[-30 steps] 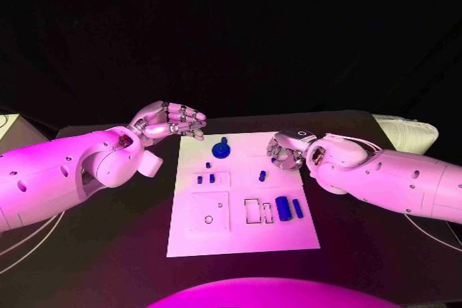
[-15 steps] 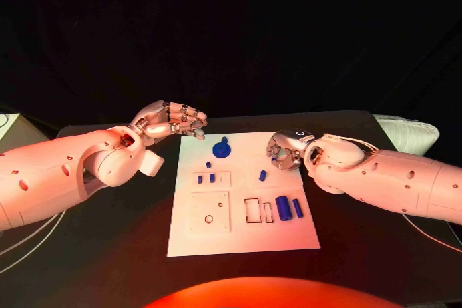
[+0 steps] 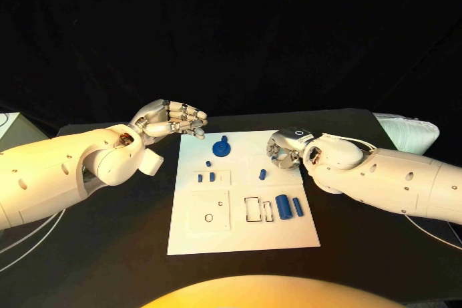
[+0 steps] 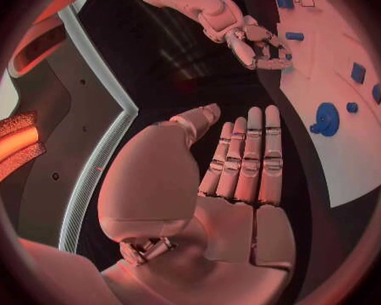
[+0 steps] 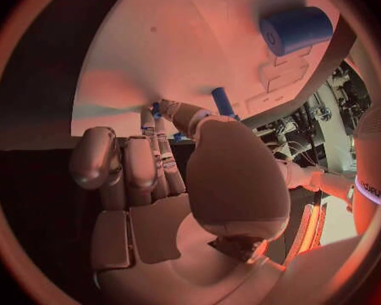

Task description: Assemble the parts on the task board

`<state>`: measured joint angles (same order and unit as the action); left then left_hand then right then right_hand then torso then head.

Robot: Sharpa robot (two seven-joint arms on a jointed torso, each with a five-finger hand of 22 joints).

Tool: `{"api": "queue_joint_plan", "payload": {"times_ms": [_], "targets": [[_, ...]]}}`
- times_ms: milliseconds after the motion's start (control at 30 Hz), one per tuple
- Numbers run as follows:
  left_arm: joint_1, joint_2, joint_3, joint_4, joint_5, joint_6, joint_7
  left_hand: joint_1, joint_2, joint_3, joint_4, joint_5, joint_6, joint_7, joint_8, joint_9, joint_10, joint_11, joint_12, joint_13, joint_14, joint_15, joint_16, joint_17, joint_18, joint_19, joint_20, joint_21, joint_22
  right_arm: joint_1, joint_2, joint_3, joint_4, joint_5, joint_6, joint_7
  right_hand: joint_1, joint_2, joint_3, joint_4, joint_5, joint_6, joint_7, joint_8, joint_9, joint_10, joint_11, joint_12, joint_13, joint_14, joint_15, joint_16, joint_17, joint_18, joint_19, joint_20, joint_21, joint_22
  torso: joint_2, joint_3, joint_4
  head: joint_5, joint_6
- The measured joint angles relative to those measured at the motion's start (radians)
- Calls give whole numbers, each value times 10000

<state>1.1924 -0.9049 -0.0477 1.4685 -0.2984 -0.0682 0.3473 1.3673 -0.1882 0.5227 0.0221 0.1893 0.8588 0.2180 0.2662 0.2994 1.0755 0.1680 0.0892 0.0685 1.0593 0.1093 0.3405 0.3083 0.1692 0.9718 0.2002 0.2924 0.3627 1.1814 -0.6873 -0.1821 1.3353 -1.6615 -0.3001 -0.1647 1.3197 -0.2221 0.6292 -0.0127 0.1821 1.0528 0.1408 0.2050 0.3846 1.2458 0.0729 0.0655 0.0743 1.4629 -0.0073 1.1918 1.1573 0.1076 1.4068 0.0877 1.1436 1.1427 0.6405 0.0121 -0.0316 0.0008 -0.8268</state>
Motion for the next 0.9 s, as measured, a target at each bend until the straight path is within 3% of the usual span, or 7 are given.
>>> {"api": "queue_joint_plan", "payload": {"times_ms": [367, 633, 733, 833, 900], "targets": [[0, -12, -1, 0, -3, 12, -34, 0, 0, 0, 0, 44, -31, 31, 0, -7, -36, 36, 0, -1, 0, 0, 0, 20, 0, -20, -20, 0, 8, -30, -54, 1, 136, -305, -17, -197, 57, -53, 79, -159, 61, -1, 0, 25, 67, -36, 34, -39, 17, 0, 0, 55, 46, 1, -69, -2, 83, 148, 0, -6, 1, -27, -10], [0, -14, -2, 0, -5, 18, -60, 0, 0, 1, 0, 45, -67, -6, 0, -17, -39, 33, 0, -2, 0, 0, 0, 25, -1, -71, -2, 0, 8, -68, -81, -7, 183, -426, -155, -304, 319, 209, 396, -462, -186, 268, -86, 235, 259, 159, 25, 148, 46, 36, -112, 434, 313, 2, 26, -97, 581, 646, 1, -11, 8, -52, -27], [-1, -14, -2, -2, -6, 20, -67, 0, 0, 1, 0, 45, -68, -6, 0, -17, -72, 0, 0, -2, 1, 0, 0, 33, -1, -70, -2, 0, 8, -87, -87, -13, 189, -462, -235, -332, 413, 303, 563, -548, -276, 300, -117, 272, 298, 200, 59, 158, 46, 36, -111, 476, 339, -154, 61, -131, 677, 770, 2, -12, 8, -61, -28], [-1, -13, -2, -3, -6, 21, -73, 0, 0, 1, 0, 45, -68, -6, 0, -17, -107, 35, 0, -2, -35, 35, 0, 33, 0, -70, -2, 0, 7, -105, -96, -22, 193, -482, -327, -356, 505, 399, 637, -608, -318, 326, -111, 315, 321, 265, 106, 231, 47, 36, -111, 523, 355, -154, 61, -131, 735, 852, 2, -12, 8, -70, -33], [-1, -11, -2, -5, -7, 22, -77, 0, 0, 1, 0, 45, -68, -6, 0, -16, -107, 35, 0, -2, -35, 35, 0, 38, -1, -70, -2, 0, 8, -114, -115, -28, 192, -486, -392, -389, 608, 504, 665, -636, -318, 375, -126, 339, 331, 470, -4, 309, 49, 36, -111, 523, 354, -155, 61, -131, 736, 869, 2, -12, 9, -71, -35]]}}
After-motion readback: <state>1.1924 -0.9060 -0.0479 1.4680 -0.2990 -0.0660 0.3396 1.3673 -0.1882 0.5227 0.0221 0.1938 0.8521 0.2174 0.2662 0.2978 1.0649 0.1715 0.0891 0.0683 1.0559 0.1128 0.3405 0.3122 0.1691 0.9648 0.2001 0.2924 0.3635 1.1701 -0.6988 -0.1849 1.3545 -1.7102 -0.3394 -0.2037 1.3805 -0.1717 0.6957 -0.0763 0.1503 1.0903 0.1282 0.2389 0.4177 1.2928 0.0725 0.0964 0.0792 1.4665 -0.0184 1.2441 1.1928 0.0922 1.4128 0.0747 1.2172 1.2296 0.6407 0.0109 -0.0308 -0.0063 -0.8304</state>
